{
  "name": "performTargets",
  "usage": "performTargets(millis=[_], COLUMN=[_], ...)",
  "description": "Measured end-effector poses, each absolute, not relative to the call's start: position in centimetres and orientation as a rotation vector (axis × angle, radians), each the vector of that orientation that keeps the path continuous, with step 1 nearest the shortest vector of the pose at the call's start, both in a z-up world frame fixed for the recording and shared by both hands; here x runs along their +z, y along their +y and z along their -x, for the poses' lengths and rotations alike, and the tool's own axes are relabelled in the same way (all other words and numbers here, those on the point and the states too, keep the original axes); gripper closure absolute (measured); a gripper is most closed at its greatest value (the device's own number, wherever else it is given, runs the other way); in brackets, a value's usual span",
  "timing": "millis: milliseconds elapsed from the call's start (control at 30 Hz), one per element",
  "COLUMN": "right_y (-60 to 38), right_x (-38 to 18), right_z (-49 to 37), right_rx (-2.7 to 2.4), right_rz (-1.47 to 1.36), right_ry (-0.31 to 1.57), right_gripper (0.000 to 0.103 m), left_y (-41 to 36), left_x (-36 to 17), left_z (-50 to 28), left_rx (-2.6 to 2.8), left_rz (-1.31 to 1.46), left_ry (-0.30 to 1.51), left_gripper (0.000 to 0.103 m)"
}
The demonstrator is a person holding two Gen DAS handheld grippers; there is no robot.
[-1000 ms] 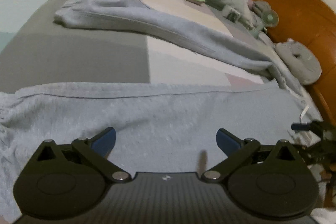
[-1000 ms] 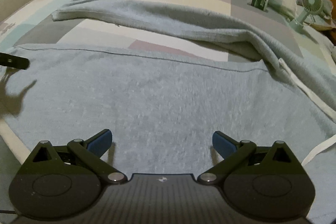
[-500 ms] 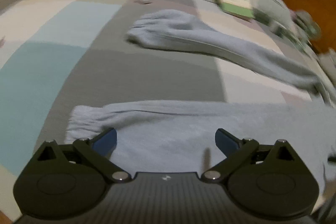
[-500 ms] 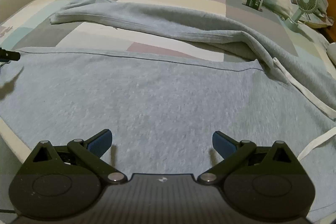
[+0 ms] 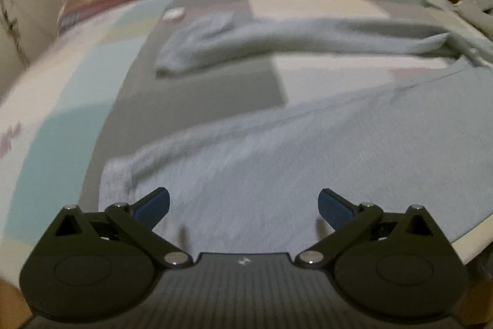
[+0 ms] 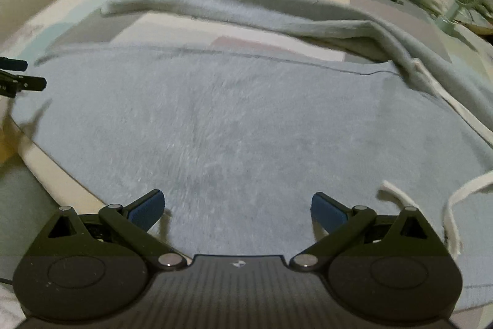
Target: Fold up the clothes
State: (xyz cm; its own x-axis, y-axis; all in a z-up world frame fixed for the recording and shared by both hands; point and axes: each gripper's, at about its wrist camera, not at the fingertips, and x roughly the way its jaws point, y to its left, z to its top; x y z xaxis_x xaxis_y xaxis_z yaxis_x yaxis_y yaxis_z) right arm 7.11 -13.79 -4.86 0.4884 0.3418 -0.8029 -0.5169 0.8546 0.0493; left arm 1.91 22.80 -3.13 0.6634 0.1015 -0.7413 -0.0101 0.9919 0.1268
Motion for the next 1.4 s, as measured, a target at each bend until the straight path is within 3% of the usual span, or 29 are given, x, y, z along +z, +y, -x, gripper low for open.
performTargets(millis=[333, 667, 867, 1100, 1267, 1400], right_y=[-27.7, -38.9, -39.8, -40.2, -39.8, -37.9], right_x=[-3.0, -6.9, -7.4, -6.3, -4.3, -5.7], right_z=[-8.6, -12.9, -9.6, -8.9, -9.8, -12.4], right_rx=[0.202, 0.099, 0.118, 0.156, 0.178, 0.229], right_rz=[0.147, 0.038, 0.057, 0.105, 0.095, 0.108], right_ry=[0.810, 0.906, 0.887, 0.916, 0.812, 0.830], right_gripper=[0.000, 0.000, 0.000, 0.000, 0.000, 0.000], left_y=[8.6, -6.7, -8.0, -7.7, -10.6, -13.6], left_x=[0.8, -3.9, -7.4, -6.8, -5.0, -5.8], left_z=[-6.4, -10.7, -8.6, -7.4, -8.5, -9.6], left_rx=[-0.241, -0.478, -0.435, -0.414, -0.441, -0.499], left_rz=[-0.202, -0.190, -0.239, -0.301, -0.340, -0.348], left_ry=[0.723, 0.807, 0.869, 0.913, 0.813, 0.796], left_gripper=[0.001, 0.001, 0.001, 0.001, 0.001, 0.001])
